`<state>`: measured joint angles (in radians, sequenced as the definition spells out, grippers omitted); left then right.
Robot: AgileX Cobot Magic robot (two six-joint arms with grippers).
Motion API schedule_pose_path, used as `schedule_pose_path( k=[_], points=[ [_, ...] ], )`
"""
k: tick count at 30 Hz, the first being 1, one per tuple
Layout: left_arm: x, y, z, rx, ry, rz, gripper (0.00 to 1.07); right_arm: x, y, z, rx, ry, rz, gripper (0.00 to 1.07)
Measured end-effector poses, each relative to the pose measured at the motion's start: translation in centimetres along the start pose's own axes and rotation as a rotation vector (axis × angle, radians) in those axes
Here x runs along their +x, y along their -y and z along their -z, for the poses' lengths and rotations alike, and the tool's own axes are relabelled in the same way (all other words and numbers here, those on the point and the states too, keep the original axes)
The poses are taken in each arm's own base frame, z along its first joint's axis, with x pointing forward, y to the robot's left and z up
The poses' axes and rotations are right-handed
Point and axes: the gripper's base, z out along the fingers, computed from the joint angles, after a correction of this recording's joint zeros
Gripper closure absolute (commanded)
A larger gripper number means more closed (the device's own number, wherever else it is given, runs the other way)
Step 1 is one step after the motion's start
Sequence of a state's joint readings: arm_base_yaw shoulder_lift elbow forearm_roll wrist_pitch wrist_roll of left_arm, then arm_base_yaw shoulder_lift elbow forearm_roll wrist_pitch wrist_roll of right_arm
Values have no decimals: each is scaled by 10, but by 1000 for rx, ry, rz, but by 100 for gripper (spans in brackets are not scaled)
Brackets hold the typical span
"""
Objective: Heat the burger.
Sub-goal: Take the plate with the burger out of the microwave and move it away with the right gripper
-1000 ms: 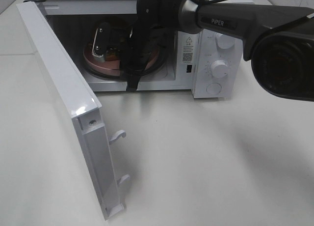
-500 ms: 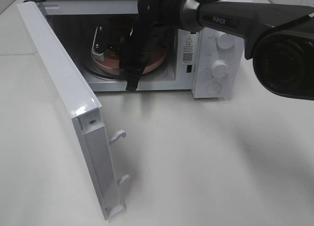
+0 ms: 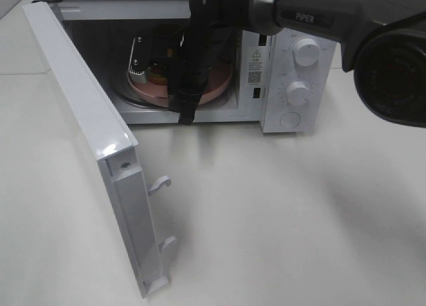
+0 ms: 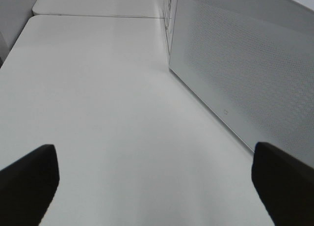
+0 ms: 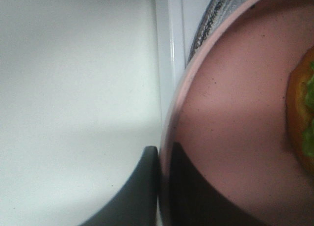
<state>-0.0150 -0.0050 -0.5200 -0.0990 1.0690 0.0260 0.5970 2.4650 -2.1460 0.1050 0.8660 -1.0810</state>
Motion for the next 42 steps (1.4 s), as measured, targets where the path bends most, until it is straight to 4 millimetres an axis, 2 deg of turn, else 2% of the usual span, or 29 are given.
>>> schedule_pose_path(
  k=[13, 15, 23, 42],
  points=[
    [0, 0, 0, 0, 0, 0, 6, 9, -19, 22, -30, -29, 18, 107],
    [0, 0, 0, 0, 0, 0, 6, 11, -24, 32, -19, -23, 21, 107],
    [0, 0, 0, 0, 0, 0, 6, 12, -36, 46, -12, -17, 29, 107],
    [0, 0, 0, 0, 0, 0, 6, 24, -58, 55, 108, 38, 87, 107]
  ],
)
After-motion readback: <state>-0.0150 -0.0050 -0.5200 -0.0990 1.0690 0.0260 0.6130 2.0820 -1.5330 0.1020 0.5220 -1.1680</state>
